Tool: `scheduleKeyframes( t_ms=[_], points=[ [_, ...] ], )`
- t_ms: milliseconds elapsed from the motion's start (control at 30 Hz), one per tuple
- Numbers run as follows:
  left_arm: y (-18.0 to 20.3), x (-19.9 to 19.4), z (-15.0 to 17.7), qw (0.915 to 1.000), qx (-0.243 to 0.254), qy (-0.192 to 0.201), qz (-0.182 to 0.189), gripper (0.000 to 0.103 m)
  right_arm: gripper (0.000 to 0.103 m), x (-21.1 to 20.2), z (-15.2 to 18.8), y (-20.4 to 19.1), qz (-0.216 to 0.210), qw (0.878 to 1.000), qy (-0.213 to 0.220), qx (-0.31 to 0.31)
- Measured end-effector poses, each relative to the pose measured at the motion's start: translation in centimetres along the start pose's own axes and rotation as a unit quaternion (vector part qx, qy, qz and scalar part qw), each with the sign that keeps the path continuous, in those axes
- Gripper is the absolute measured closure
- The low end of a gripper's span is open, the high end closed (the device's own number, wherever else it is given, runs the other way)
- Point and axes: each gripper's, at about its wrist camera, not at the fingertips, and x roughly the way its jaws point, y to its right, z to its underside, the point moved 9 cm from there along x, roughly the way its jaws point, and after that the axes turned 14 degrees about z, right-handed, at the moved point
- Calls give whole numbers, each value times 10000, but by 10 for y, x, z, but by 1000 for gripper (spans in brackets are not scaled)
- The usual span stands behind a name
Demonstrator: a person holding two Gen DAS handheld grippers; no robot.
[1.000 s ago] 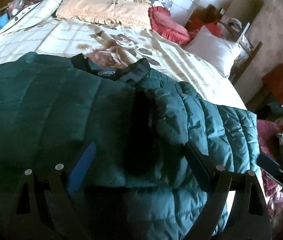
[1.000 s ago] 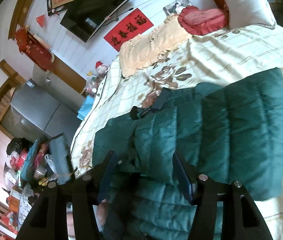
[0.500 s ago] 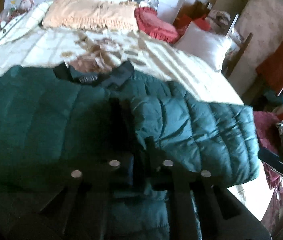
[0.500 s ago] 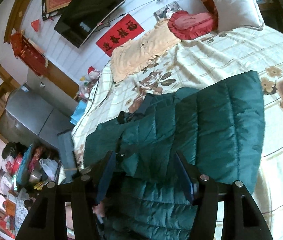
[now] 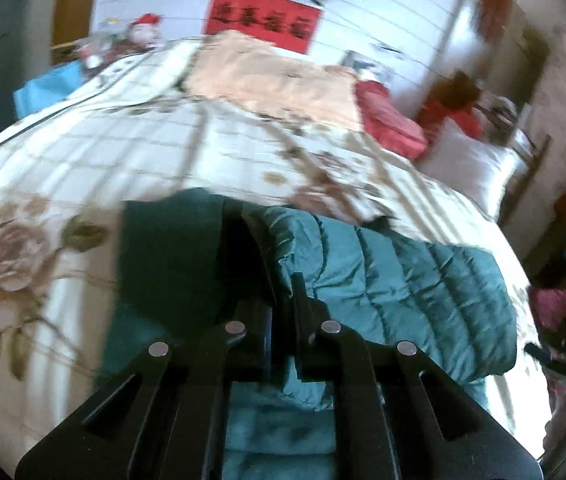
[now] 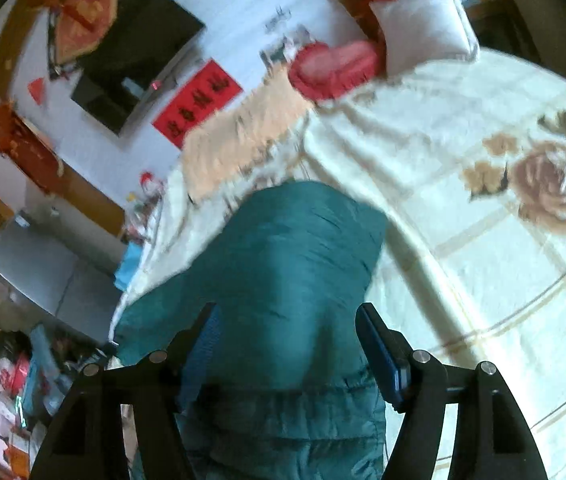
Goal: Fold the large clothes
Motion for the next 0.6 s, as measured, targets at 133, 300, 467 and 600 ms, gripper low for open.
scheduleKeyframes(
  t_ms=[133,300,467,600],
  points=[
    [-45,-5,6,9990,-358,-65,-249,97,36,18,20,0,217,9992,-245,-237],
    [-50,0,15,9990,-349,-133,-249,97,33,33,49,-11,689,9892,-467,-1209],
    [-43,-2,15,9990,-376,-136,-194,97,33,51,63,-19,1358,9669,-317,-2138],
    [-37,0,14,9990,-362,-200,-162,97,54,67,56,-15,1771,9561,-4,-2334]
  ],
)
